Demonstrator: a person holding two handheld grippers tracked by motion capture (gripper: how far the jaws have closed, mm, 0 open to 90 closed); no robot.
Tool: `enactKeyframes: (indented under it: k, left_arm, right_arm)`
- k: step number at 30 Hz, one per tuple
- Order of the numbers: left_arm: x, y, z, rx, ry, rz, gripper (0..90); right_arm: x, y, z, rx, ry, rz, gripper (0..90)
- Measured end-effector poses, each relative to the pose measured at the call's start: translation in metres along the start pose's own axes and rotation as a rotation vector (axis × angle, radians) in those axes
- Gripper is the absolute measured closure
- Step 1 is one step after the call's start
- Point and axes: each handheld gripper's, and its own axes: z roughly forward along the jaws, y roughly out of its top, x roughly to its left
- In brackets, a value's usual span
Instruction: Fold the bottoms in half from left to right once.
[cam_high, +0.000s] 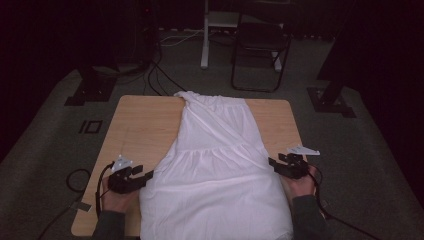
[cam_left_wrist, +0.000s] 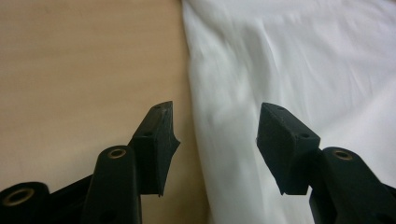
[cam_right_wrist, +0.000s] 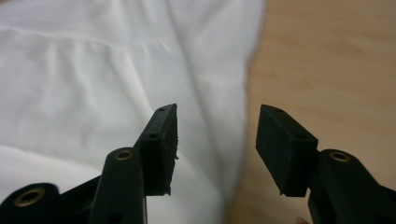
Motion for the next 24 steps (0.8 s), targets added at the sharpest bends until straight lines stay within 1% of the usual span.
enactKeyframes:
  k: [2,4,5,6,8,11,12,14,15,16,17,18,19,20,21,22,23,24]
  left_arm:
    - [0.000,0.015,0.016,0.009,0.002,0.004,46.4]
    - [-0.001,0.028,0.034,0.030,-0.008,0.008,46.4]
    - [-0.002,0.033,0.043,0.045,-0.010,0.012,46.4]
    - [-0.003,0.038,0.054,0.058,-0.001,0.012,46.4]
    - [-0.004,0.043,0.074,0.104,0.011,0.018,46.5]
    - [-0.004,0.045,0.100,0.169,0.029,0.016,46.8]
    - [-0.003,0.045,0.107,0.184,0.030,0.007,47.0]
    - [-0.002,0.043,0.116,0.207,0.022,-0.003,49.8]
    - [-0.001,0.042,0.119,0.214,0.020,-0.007,51.7]
    - [0.000,0.042,0.119,0.202,0.018,-0.014,54.1]
    - [0.000,0.042,0.119,0.201,0.020,-0.020,56.5]
    - [0.001,0.042,0.119,0.203,0.021,-0.022,58.8]
    - [0.001,0.042,0.118,0.202,0.022,-0.024,61.3]
    - [0.002,0.041,0.117,0.198,0.018,-0.029,62.5]
    - [0.003,0.040,0.117,0.192,0.002,-0.034,62.3]
    - [0.003,0.039,0.117,0.186,-0.016,-0.049,60.9]
    - [0.003,0.039,0.118,0.179,-0.028,-0.060,59.1]
    - [0.002,0.039,0.118,0.177,-0.025,-0.059,57.4]
  right_arm:
    - [0.006,0.012,0.012,0.000,0.025,-0.041,46.6]
    - [0.012,0.022,0.028,0.010,0.034,-0.072,46.4]
    - [0.014,0.026,0.037,0.014,0.050,-0.077,46.0]
    - [0.016,0.029,0.046,0.017,0.068,-0.078,45.5]
    - [0.017,0.036,0.064,0.035,0.061,-0.085,45.0]
    - [0.016,0.043,0.087,0.065,0.076,-0.076,43.2]
    - [0.016,0.044,0.094,0.077,0.088,-0.070,42.9]
    - [0.015,0.045,0.104,0.093,0.107,-0.060,48.1]
    - [0.015,0.045,0.109,0.110,0.133,-0.056,53.5]
    - [0.015,0.045,0.111,0.127,0.147,-0.058,67.5]
    - [0.015,0.044,0.113,0.141,0.141,-0.077,78.3]
    - [0.015,0.044,0.112,0.143,0.087,-0.102,88.2]
    - [0.015,0.045,0.106,0.109,0.020,-0.114,89.0]
    - [0.012,0.046,0.096,0.039,-0.026,-0.100,89.3]
    - [0.009,0.048,0.086,-0.022,-0.055,-0.077,89.3]
    - [0.007,0.050,0.078,-0.064,-0.096,-0.080,89.3]
    - [0.006,0.050,0.072,-0.087,-0.128,-0.076,89.1]
    - [0.003,0.050,0.072,-0.084,-0.130,-0.067,88.6]
